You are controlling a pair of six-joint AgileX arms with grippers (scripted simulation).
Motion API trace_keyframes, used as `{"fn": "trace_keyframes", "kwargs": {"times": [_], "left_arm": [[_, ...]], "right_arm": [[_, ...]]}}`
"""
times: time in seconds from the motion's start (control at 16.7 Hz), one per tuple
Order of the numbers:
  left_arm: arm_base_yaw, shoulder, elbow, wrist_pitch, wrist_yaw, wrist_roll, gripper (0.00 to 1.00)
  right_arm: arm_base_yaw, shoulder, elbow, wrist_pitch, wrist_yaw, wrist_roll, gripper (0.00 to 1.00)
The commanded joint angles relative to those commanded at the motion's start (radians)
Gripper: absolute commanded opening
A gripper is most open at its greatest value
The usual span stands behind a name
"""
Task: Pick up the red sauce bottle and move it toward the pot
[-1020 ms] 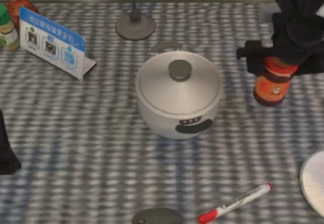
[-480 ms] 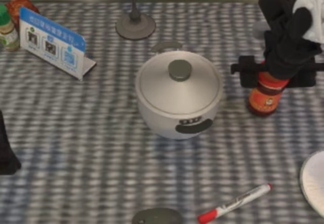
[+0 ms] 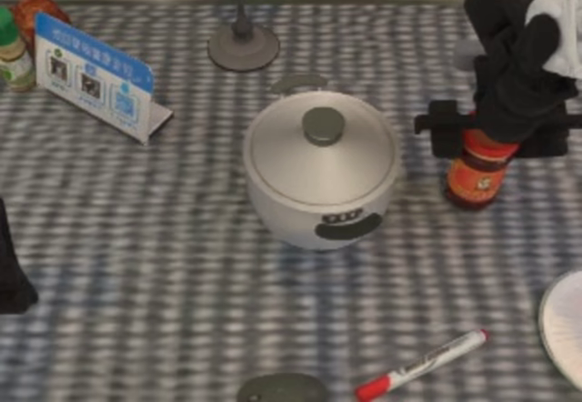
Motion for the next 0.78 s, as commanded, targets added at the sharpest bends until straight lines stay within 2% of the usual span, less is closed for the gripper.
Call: {"fn": "trace_keyframes", "kwargs": {"times": [0.42, 0.78], "left_arm": [[0.000, 0.000, 0.000, 0.000, 0.000, 0.000, 1.00], [0.000, 0.000, 0.000, 0.000, 0.000, 0.000, 1.00]], "right_arm": [[0.000, 0.000, 0.000, 0.000, 0.000, 0.000, 0.98], [0.000, 0.000, 0.000, 0.000, 0.000, 0.000, 1.00]]}}
